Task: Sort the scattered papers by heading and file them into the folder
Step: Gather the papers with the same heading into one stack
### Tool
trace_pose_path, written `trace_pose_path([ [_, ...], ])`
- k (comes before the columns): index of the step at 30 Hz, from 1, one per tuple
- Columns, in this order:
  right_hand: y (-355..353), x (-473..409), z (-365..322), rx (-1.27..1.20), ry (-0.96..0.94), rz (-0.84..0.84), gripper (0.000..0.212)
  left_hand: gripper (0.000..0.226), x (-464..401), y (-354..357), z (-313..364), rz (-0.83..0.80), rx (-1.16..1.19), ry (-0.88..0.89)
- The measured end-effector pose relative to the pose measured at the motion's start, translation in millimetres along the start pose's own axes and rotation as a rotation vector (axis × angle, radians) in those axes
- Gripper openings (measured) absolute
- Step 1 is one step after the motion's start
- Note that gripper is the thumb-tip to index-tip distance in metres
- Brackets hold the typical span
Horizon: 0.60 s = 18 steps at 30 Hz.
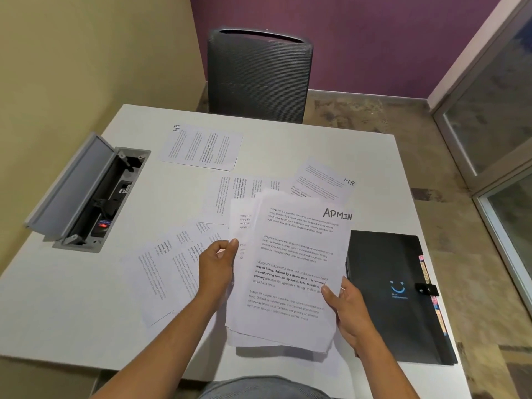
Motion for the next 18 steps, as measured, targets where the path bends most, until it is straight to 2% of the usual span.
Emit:
trace_pose_path([
  [3, -1.1, 1.3, -3.7, 0.030, -0.048, -0.001, 0.041, 0.012, 0.8, -0.8, 3.2, 0.008, 0.049, 0.022],
  [8, -3.1, 2.5, -10.7, 0.085, -0.078, 0.018, 0.038, 0.032, -4.4, -5.9, 3.6, 0.038, -0.083, 0.134],
  [10, -4.4, 2.9, -12.6, 0.084, -0.075, 0.022, 0.038, 0.029, -4.3, -4.1, 7.3, -0.008, -0.097, 0.185],
  [13, -4.5, 4.9, -14.7, 0.082, -0.066, -0.001, 0.037, 0.009, -1.9, -1.6, 12.0, -0.146, -0.091, 0.171],
  [16, -6.4, 6.2, -13.0, 0.050, -0.065, -0.011, 0.038, 0.017, -4.6, -6.7, 9.6, -0.279, -0.092, 0.119],
  [18, -5.8, 8.0, -12.4, 0.016, -0.075, -0.018, 0.043, 0.028, -9.2, -12.4, 7.7, -0.312, -0.143, 0.129],
])
Point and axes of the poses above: each hand's wrist, its own x-axis away from the middle knuckle, its own y-axis out of the palm, z = x × y, the point moved 2 cm from there along -x, towards the middle knuckle, and after that the axes turned 5 degrees about -y, right-handed, at the moved point
